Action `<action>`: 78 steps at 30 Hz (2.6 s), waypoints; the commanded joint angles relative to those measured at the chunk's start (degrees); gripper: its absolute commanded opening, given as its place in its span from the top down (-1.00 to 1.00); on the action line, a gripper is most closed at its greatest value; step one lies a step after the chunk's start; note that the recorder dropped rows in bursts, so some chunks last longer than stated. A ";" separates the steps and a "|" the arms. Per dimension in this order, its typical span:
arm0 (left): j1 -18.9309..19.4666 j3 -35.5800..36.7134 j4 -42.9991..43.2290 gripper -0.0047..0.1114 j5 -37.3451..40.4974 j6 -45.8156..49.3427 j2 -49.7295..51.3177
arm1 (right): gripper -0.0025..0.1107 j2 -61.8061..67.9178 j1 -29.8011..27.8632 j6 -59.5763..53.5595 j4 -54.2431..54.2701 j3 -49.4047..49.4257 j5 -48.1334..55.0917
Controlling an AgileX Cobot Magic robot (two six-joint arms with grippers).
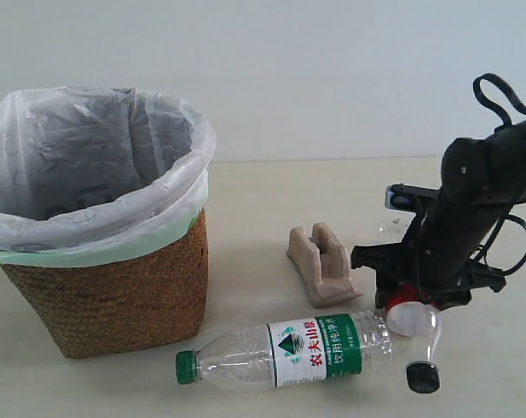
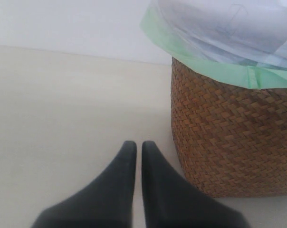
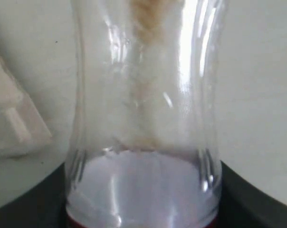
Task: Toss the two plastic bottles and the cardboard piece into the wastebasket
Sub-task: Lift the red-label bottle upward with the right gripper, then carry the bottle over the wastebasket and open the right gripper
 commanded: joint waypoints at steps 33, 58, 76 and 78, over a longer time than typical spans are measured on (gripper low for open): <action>-0.24 0.20 0.09 0.85 -0.02 -0.15 -0.18 | 0.96 -26.90 -5.17 -45.57 41.98 7.57 -14.74; -0.24 0.20 0.09 0.85 -0.02 -0.15 -0.18 | 0.96 -17.67 1.87 -2.46 2.87 -9.64 -1.66; -0.24 0.20 0.09 0.85 -0.02 -0.15 -0.18 | -0.81 -5.03 12.09 -18.53 26.08 -43.33 11.53; -0.24 0.20 0.09 0.85 -0.02 -0.15 -0.18 | -0.73 -5.29 11.75 -16.05 20.40 -43.33 14.47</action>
